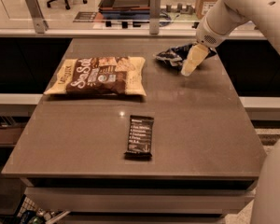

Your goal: Move blue chip bag near rxbar chocolate

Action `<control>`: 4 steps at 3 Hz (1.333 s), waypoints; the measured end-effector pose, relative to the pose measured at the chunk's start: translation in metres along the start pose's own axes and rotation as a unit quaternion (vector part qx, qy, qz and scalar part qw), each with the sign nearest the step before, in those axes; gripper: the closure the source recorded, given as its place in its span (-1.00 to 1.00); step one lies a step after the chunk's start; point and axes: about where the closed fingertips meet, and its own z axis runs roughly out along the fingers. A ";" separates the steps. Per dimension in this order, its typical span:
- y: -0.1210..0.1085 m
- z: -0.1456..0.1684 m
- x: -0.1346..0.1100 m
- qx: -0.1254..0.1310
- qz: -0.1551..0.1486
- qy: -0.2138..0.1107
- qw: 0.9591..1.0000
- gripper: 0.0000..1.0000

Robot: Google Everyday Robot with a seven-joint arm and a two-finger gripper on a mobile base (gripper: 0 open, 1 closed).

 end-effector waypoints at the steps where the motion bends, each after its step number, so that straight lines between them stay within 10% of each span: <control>1: -0.004 0.009 0.000 -0.002 0.011 0.007 1.000 -1.00; 2: -0.010 0.037 0.000 -0.022 0.027 0.008 0.999 -1.00; 4: -0.011 0.046 0.000 -0.026 0.027 0.008 0.999 -0.19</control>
Offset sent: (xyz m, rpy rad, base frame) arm 0.0622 0.0051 -0.0500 0.0659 0.1092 -0.0585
